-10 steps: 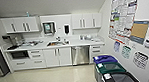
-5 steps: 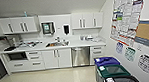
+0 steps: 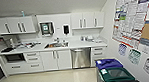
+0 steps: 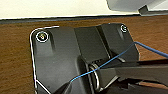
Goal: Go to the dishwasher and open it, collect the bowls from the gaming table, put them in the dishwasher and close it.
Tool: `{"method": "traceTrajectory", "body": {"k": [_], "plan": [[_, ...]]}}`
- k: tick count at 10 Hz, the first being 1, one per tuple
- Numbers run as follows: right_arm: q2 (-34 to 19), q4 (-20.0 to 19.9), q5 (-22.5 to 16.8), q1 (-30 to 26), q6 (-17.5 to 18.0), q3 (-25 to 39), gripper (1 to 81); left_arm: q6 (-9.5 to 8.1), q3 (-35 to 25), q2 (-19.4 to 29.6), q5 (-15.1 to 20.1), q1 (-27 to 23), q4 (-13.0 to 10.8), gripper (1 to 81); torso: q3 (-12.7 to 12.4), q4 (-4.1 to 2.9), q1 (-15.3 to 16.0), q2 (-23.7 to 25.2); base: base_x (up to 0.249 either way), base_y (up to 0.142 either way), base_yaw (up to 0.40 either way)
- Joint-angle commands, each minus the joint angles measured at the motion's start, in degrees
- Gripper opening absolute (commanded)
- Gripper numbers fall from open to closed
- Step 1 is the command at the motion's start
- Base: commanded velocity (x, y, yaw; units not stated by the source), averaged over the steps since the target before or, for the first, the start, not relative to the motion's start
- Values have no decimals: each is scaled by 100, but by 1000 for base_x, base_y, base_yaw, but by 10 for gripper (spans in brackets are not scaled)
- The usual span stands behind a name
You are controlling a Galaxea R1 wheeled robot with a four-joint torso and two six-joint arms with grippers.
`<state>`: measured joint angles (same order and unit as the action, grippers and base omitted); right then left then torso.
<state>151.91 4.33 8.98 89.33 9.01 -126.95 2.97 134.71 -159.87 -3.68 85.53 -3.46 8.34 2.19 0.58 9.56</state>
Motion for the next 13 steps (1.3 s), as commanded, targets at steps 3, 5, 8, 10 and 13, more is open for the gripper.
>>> {"method": "traceTrajectory", "body": {"k": [3,5,8,10,13], "plan": [[-149,95,-248,-288,-13,23,811,10,-67,69,280,-304,-14,811,0,0,4,0,155,0,0],[-158,95,-248,-288,-13,23,811,10,-67,86,280,-304,-5,811,0,0,0,0,134,0,0],[-176,95,-248,-289,-13,14,811,10,-67,86,280,-304,-5,811,0,0,2,0,127,0,0],[-176,68,-248,-315,-13,14,811,10,-58,77,280,-304,3,811,0,0,2,0,127,0,0],[-167,77,-248,-323,-13,14,811,1,-58,69,280,-304,3,811,0,0,2,0,106,0,0]]}}
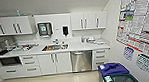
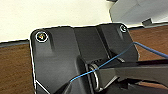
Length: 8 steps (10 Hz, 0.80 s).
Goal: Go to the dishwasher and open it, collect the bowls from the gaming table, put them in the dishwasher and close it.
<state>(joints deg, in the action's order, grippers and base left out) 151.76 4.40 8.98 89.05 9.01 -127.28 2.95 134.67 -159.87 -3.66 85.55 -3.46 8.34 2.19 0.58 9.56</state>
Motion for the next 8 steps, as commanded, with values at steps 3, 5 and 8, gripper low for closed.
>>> {"method": "traceTrajectory", "body": {"k": [3,5,8], "plan": [[-135,78,-248,-295,-13,47,811,4,-55,77,278,-306,3,811,0,0,2,0,99,0,0],[-135,78,-248,-295,-13,47,811,4,-55,77,269,-306,3,811,0,0,2,0,104,0,0],[-126,78,-248,-287,-13,47,811,4,-55,69,278,-298,3,811,0,0,-9,2,104,0,0]]}}
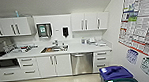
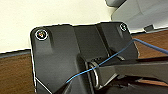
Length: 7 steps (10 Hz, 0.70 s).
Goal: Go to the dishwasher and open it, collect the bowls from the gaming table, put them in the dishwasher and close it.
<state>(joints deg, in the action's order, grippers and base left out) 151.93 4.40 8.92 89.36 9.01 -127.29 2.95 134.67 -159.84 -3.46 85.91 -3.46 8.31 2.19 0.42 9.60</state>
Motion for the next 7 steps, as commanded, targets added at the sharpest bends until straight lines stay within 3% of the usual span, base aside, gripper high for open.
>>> {"method": "traceTrajectory", "body": {"k": [1,7], "plan": [[-143,78,-242,-317,-13,48,811,4,-55,66,258,-333,3,811,0,0,0,0,104,0,0],[-143,78,-242,-326,-13,48,811,13,-55,66,258,-333,-14,811,2,0,2,-5,113,0,0]]}}
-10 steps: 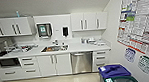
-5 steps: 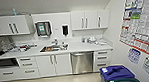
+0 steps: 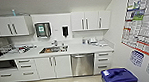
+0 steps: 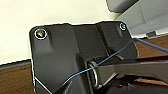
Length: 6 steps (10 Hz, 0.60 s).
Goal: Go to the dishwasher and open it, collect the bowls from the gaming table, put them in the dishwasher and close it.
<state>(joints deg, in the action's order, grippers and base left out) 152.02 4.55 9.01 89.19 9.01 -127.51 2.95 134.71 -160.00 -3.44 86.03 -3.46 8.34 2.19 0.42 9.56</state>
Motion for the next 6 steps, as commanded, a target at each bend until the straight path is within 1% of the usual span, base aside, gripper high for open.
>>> {"method": "traceTrajectory", "body": {"k": [1,6], "plan": [[-143,64,-250,-309,-13,70,811,13,-58,73,256,-345,-23,811,0,0,0,0,148,0,0],[-143,64,-250,-318,-13,61,811,4,-58,73,247,-345,-5,811,0,0,0,0,157,0,0]]}}
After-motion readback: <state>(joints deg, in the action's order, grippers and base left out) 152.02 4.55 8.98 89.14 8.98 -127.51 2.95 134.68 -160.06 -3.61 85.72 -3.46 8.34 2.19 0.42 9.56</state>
